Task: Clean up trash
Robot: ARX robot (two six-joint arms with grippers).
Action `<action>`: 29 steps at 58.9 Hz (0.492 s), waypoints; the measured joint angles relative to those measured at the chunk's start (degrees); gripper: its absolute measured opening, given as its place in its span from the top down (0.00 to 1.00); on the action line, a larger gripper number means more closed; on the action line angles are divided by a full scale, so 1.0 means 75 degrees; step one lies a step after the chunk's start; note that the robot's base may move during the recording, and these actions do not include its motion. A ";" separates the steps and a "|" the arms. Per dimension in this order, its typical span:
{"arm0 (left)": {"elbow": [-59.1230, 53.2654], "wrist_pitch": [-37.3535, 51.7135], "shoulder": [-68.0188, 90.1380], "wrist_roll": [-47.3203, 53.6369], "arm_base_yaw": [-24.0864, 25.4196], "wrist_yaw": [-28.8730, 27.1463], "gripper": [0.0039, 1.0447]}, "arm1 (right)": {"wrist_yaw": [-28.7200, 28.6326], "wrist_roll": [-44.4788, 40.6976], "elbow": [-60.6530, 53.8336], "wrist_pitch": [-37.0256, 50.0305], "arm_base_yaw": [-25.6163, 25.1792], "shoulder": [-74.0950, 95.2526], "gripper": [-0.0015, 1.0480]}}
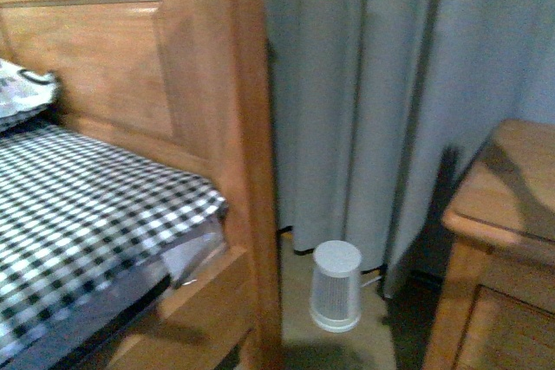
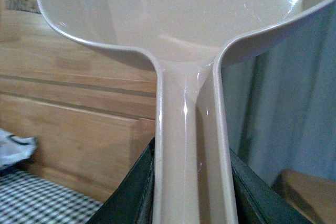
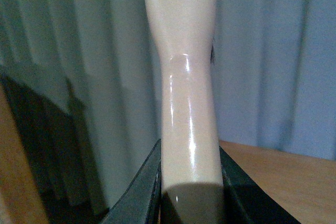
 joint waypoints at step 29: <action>-0.0038 -0.0003 -0.0003 -0.0003 0.0006 -0.0009 0.74 | -0.0015 -0.0003 -0.0003 -0.0003 -0.0006 0.0015 0.80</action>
